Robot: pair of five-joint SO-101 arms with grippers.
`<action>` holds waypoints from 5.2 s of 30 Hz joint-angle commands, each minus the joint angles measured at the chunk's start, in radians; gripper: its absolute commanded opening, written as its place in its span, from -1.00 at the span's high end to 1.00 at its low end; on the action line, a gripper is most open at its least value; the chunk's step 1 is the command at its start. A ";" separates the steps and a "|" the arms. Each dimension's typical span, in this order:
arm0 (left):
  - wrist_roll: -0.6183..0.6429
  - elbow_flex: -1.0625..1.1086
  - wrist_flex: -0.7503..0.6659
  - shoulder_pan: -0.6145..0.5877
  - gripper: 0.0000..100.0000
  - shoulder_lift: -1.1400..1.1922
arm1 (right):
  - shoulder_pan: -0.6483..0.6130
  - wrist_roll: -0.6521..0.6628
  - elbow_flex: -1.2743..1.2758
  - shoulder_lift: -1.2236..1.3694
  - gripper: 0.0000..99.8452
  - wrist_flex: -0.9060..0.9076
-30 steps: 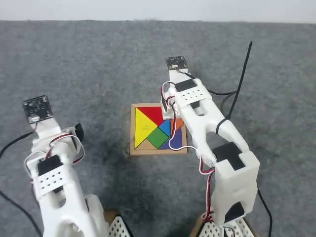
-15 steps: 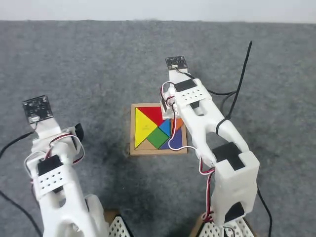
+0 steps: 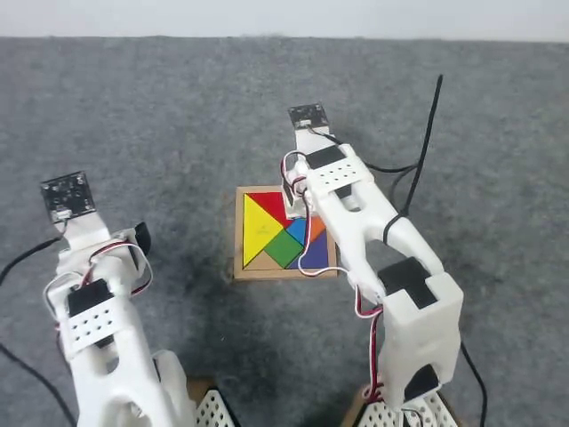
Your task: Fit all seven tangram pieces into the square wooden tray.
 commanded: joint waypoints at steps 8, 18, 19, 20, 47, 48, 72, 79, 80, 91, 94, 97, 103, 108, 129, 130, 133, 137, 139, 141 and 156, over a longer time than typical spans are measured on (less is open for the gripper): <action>-0.011 -0.007 -0.026 0.002 0.45 -0.025 | -0.001 0.118 -0.029 -0.159 0.63 0.045; -0.011 -0.007 -0.026 0.002 0.45 -0.025 | 0.119 0.129 -0.031 -0.127 0.98 -0.008; -0.011 -0.007 -0.026 0.002 0.45 -0.025 | 0.127 0.129 -0.031 -0.116 0.98 -0.013; -0.011 -0.007 -0.026 0.002 0.45 -0.025 | 0.130 0.129 -0.034 -0.104 0.98 -0.018; -0.011 -0.007 -0.028 0.006 0.45 -0.025 | 0.082 0.138 0.008 -0.255 0.98 0.041; -0.011 -0.007 -0.028 0.006 0.45 -0.025 | 0.082 0.160 0.038 -0.302 0.98 0.039; -0.219 0.082 -0.117 0.236 0.93 -0.026 | 0.320 0.379 1.097 -1.448 0.98 -0.219; -0.216 0.087 -0.114 0.236 0.97 -0.058 | 0.321 0.454 1.301 -1.879 0.98 -0.090; -0.216 0.096 -0.101 0.238 0.97 -0.087 | 0.321 0.473 1.332 -1.946 0.98 -0.064; -0.219 0.387 0.061 0.330 0.97 -0.775 | 0.325 0.565 1.438 -2.152 0.98 0.104; -0.216 0.381 0.285 0.331 0.97 -0.964 | 0.325 0.580 1.485 -2.178 0.98 0.133; -0.221 0.380 0.397 0.333 0.97 -0.988 | 0.325 0.595 1.577 -2.206 0.98 0.125; -0.221 0.381 0.405 0.331 0.97 -0.951 | 0.323 0.663 1.653 -2.201 0.98 0.136; -0.221 0.381 0.405 0.331 0.97 -0.948 | 0.323 0.661 1.653 -2.201 0.98 0.217; -0.221 0.381 0.405 0.331 0.97 -0.947 | 0.321 0.661 1.653 -2.201 0.98 0.217; -0.221 0.381 0.405 0.331 0.97 -0.947 | 0.321 0.661 1.653 -2.201 0.98 0.217; -0.221 0.381 0.405 0.331 0.97 -0.947 | 0.321 0.661 1.653 -2.201 0.98 0.217; -0.221 0.381 0.405 0.331 0.97 -0.950 | 0.321 0.661 1.653 -2.201 0.98 0.217; -0.221 0.381 0.405 0.331 0.97 -0.950 | 0.321 0.661 1.653 -2.201 0.98 0.217; -0.221 0.381 0.405 0.331 0.97 -0.950 | 0.321 0.661 1.653 -2.201 0.98 0.217; -0.221 0.381 0.399 0.331 0.97 -0.950 | 0.321 0.661 1.653 -2.201 0.98 0.217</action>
